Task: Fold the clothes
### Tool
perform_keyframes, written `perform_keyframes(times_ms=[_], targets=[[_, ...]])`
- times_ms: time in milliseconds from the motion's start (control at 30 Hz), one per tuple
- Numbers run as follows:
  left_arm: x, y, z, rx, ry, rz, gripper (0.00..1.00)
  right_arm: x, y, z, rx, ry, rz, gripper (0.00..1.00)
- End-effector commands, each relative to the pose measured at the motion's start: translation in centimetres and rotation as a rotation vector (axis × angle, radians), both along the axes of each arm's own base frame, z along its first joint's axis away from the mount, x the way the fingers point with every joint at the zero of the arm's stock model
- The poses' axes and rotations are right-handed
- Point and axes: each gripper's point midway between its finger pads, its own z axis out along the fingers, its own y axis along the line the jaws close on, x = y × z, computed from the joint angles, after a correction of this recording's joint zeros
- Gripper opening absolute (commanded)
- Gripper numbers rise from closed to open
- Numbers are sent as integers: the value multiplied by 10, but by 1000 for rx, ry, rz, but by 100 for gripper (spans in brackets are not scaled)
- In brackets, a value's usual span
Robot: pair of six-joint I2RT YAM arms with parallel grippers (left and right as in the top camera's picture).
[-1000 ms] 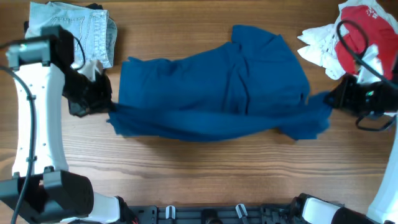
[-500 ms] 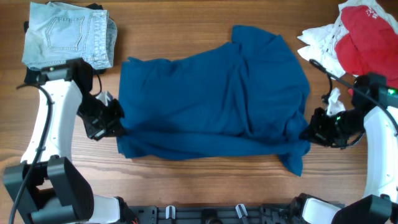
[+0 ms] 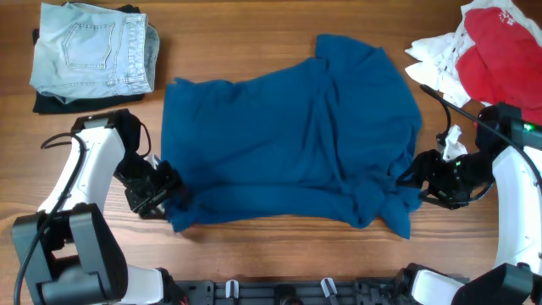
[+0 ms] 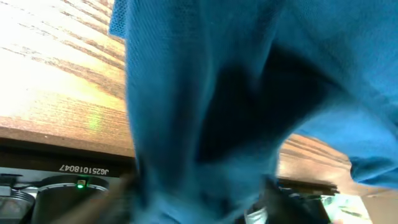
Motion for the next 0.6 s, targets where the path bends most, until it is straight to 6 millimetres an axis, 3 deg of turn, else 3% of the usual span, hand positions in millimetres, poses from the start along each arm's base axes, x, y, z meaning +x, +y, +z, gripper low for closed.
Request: perform_keyframes(times_ms=[0,133,233,400,567], targets=[[2,-1,3,-5,-19,17,86,3,-2,2,-16,-31,12,63],[13,-2,2,-12,-69,18,90,25,-9,12,-48,-134,31,67],[40,-7,13,-52,-188,13,97,53,-15,33,-82,-261,42,69],[109,-9,51,-27,-513,-99,100,104,-5,71,-157,-503,180,74],[184,-22,83,38,-857,-221,100,158,6,79,-271,-671,267,76]])
